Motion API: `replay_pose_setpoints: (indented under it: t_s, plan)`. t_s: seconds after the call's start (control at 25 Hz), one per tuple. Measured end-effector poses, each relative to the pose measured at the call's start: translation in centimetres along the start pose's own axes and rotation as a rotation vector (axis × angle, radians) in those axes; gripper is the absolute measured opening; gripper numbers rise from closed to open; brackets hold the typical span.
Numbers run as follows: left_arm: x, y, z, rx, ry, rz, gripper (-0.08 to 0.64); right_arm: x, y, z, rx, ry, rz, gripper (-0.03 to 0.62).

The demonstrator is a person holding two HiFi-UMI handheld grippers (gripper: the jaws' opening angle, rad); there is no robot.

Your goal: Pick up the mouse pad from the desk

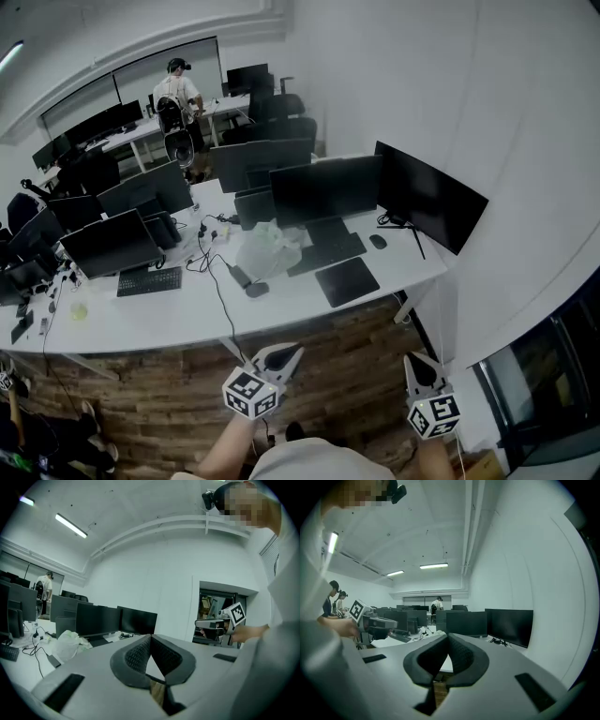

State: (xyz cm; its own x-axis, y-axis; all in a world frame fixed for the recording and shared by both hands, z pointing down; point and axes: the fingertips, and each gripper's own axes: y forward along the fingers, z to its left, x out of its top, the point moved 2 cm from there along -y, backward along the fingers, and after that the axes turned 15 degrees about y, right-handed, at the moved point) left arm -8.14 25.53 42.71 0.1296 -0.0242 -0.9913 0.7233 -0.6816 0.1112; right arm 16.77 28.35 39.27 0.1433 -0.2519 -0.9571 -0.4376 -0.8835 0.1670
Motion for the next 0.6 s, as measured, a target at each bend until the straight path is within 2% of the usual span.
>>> replay_pose_setpoints:
  t_s: [0.12, 0.44, 0.6]
  plan:
    - [-0.1, 0.1, 0.0, 0.001, -0.001, 0.004, 0.015, -0.1, 0.2, -0.2, 0.001, 0.03, 0.004, 0.012]
    - [-0.4, 0.2, 0.8, 0.012, -0.014, 0.029, 0.015, 0.0, 0.9, 0.0, -0.026, 0.008, -0.002, 0.014]
    - [-0.6, -0.2, 1.0, 0.004, -0.026, 0.029, 0.015, 0.1, 1.1, 0.4, -0.03, 0.011, -0.007, 0.058]
